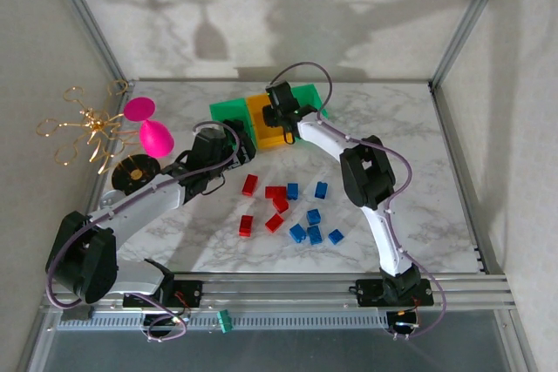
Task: Sort the legos into containers by color
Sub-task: Place the lego in the container, then pick up the lego from the center of the table.
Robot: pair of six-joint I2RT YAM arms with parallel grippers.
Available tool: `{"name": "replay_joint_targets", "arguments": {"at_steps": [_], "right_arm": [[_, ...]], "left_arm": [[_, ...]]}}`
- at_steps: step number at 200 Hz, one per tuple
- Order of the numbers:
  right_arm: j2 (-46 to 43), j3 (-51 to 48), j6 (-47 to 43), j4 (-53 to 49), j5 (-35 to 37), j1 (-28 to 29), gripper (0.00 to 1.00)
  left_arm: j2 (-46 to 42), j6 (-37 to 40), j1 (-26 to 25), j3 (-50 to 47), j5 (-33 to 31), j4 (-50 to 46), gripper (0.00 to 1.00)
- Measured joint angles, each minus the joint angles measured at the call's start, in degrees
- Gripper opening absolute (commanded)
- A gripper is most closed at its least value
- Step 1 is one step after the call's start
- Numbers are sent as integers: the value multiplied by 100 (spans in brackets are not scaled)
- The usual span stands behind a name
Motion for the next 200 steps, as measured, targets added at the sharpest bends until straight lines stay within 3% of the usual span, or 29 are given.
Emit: {"name": "replay_joint_targets", "arguments": {"at_steps": [83, 149, 200], "right_arm": [[-289, -157, -127, -227, -203, 0, 62], [-2249, -1996, 310, -214, -603, 20, 72], [-2894, -3233, 601, -330, -798, 323, 74]], "left_arm": [[-111, 0, 9, 4, 98, 0, 100], [-636, -11, -160, -68, 470, -7, 100], [-1165, -151, -520, -433, 520, -219, 100]]}}
